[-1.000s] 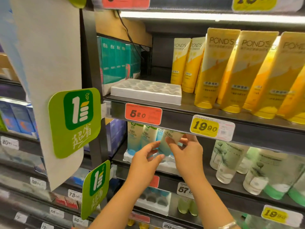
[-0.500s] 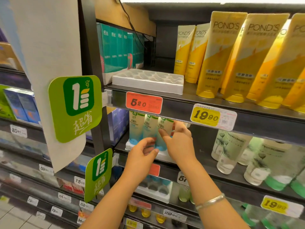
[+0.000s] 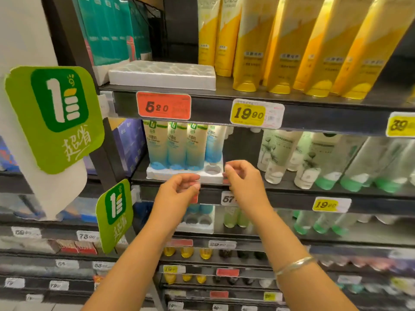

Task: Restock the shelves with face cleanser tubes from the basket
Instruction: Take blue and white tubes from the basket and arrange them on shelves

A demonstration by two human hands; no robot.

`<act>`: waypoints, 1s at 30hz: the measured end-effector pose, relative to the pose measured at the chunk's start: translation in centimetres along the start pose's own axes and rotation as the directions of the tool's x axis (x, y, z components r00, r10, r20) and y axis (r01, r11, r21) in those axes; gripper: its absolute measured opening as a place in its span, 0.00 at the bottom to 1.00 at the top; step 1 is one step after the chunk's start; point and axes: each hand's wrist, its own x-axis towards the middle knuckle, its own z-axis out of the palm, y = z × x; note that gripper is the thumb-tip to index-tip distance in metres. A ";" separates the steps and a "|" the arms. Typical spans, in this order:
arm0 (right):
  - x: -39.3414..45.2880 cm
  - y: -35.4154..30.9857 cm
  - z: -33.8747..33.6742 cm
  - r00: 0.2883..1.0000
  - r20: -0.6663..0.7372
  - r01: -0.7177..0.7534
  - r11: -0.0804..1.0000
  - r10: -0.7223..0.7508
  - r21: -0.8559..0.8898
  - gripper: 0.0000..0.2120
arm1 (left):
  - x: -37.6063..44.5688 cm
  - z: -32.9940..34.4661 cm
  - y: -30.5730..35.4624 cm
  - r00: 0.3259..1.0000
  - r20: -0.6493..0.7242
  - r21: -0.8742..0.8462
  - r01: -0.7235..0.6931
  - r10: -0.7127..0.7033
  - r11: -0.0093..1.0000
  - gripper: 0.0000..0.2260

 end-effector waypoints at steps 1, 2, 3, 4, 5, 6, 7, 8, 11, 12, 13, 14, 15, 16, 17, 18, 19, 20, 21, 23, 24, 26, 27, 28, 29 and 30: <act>-0.9 0.8 -0.8 0.996 -0.001 -0.091 0.994 0.091 0.059 0.04 | -0.4 0.2 -0.4 0.999 0.046 0.015 0.017 -0.018 1.000 0.07; -2.0 1.7 -1.5 0.982 0.001 -0.185 0.976 0.186 0.112 0.05 | -0.8 0.5 -1.0 0.995 0.097 0.034 0.035 -0.038 0.999 0.07; -3.3 2.7 -2.2 0.961 -0.004 -0.275 0.951 0.278 0.143 0.05 | -1.2 0.9 -1.8 0.987 0.148 0.043 0.057 -0.062 0.997 0.07; -4.6 3.8 -3.0 0.932 -0.014 -0.355 0.919 0.363 0.173 0.05 | -1.7 1.4 -2.6 0.976 0.197 0.044 0.085 -0.092 0.995 0.07; -6.0 5.1 -3.8 0.899 -0.029 -0.424 0.883 0.438 0.204 0.05 | -2.3 1.9 -3.5 0.962 0.243 0.048 0.119 -0.128 0.992 0.07; -7.5 6.3 -4.6 0.862 -0.047 -0.481 0.844 0.504 0.239 0.06 | -2.8 2.5 -4.6 0.943 0.289 0.063 0.153 -0.165 0.986 0.07; -9.2 7.7 -5.5 0.826 -0.064 -0.526 0.807 0.560 0.268 0.06 | -3.4 3.2 -5.6 0.921 0.332 0.085 0.184 -0.202 0.979 0.07; -10.9 9.0 -6.4 0.789 -0.074 -0.564 0.767 0.610 0.307 0.07 | -4.0 4.0 -6.6 0.897 0.370 0.110 0.215 -0.241 0.970 0.06; -16.6 12.5 -9.4 0.658 -0.096 -0.632 0.618 0.746 0.467 0.07 | -6.1 7.0 -9.8 0.812 0.444 0.163 0.342 -0.378 0.926 0.06; -18.5 13.7 -10.6 0.605 -0.126 -0.652 0.580 0.786 0.489 0.07 | -6.9 8.2 -10.8 0.778 0.466 0.188 0.379 -0.422 0.906 0.06; -20.5 14.9 -11.8 0.554 -0.159 -0.673 0.552 0.817 0.493 0.07 | -7.8 9.5 -11.6 0.742 0.487 0.222 0.406 -0.461 0.887 0.06; -22.4 16.0 -12.9 0.508 -0.187 -0.688 0.527 0.841 0.499 0.07 | -8.7 10.7 -12.3 0.708 0.504 0.258 0.424 -0.495 0.868 0.05; -24.3 17.1 -14.1 0.464 -0.210 -0.698 0.501 0.861 0.511 0.07 | -9.7 11.9 -13.0 0.677 0.517 0.290 0.438 -0.524 0.851 0.05; -26.2 18.2 -15.3 0.422 -0.226 -0.700 0.474 0.878 0.535 0.07 | -10.6 13.2 -13.7 0.650 0.527 0.318 0.447 -0.548 0.836 0.05; -28.0 19.3 -16.6 0.383 -0.237 -0.694 0.447 0.893 0.564 0.07 | -11.5 14.6 -14.3 0.627 0.534 0.349 0.448 -0.567 0.823 0.06; -29.7 20.2 -17.8 0.346 -0.248 -0.678 0.424 0.905 0.601 0.07 | -12.5 16.1 -14.9 0.607 0.541 0.381 0.440 -0.582 0.813 0.07; -31.3 21.1 -19.2 0.309 -0.261 -0.660 0.403 0.915 0.634 0.07 | -13.4 17.7 -15.4 0.589 0.548 0.412 0.428 -0.594 0.805 0.07; -32.9 22.0 -20.7 0.272 -0.272 -0.644 0.384 0.923 0.661 0.08 | -14.3 19.4 -15.8 0.570 0.556 0.438 0.417 -0.605 0.796 0.07; -34.3 22.9 -22.2 0.233 -0.280 -0.634 0.364 0.931 0.683 0.08 | -15.2 21.2 -16.1 0.550 0.564 0.460 0.410 -0.616 0.788 0.07; -37.0 24.6 -25.3 0.153 -0.284 -0.611 0.317 0.946 0.726 0.09 | -16.9 25.0 -16.8 0.512 0.578 0.499 0.396 -0.636 0.771 0.07; -38.5 25.5 -27.0 0.119 -0.281 -0.584 0.295 0.952 0.756 0.08 | -17.9 27.1 -17.1 0.494 0.583 0.515 0.389 -0.645 0.764 0.07; -41.3 27.3 -30.4 0.064 -0.264 -0.492 0.261 0.962 0.831 0.06 | -19.8 31.3 -17.6 0.472 0.584 0.532 0.392 -0.661 0.750 0.06; -42.6 28.2 -32.0 0.045 -0.243 -0.424 0.239 0.969 0.874 0.05 | -20.8 33.4 -17.9 0.461 0.583 0.539 0.397 -0.669 0.743 0.06; -43.8 29.1 -33.4 0.029 -0.215 -0.344 0.211 0.976 0.915 0.05 | -21.8 35.3 -18.1 0.447 0.583 0.552 0.395 -0.679 0.734 0.06; -44.8 29.8 -34.8 0.014 -0.190 -0.264 0.187 0.982 0.946 0.05 | -22.7 37.2 -18.2 0.433 0.585 0.566 0.388 -0.686 0.728 0.06; -45.7 30.7 -36.2 -0.006 -0.174 -0.195 0.170 0.985 0.966 0.06 | -23.6 39.2 -18.4 0.420 0.590 0.577 0.377 -0.689 0.724 0.05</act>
